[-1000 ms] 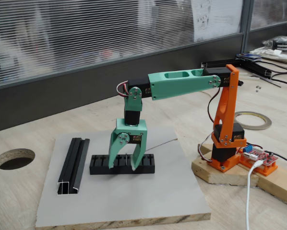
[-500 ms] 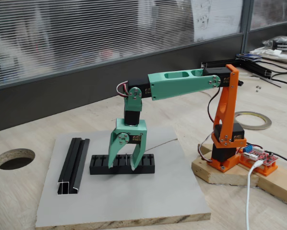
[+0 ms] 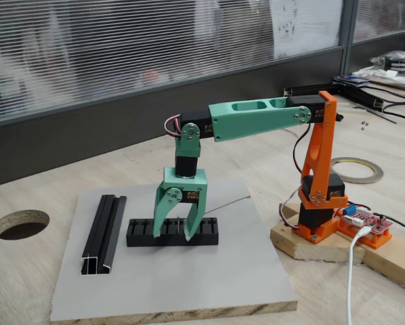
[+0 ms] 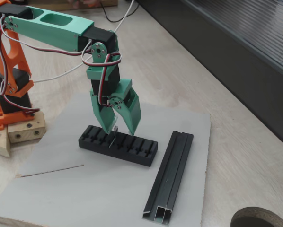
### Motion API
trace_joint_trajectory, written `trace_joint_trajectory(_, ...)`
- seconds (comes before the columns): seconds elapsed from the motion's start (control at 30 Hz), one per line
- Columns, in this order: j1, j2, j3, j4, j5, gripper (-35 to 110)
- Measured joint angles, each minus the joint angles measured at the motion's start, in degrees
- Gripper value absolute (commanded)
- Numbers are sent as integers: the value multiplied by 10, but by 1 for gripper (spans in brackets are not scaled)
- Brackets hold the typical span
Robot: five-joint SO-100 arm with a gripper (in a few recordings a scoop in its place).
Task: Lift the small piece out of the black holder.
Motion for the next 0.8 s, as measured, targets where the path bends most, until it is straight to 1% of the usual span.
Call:
trace_joint_trajectory(0.17,0,0,-1,0,0,24)
trace_joint_trajectory(0.4,0,0,-1,0,0,17)
trace_joint_trajectory(0.6,0,0,-1,-4,-3,7)
trace_joint_trajectory(0.8,0,0,-1,0,0,5)
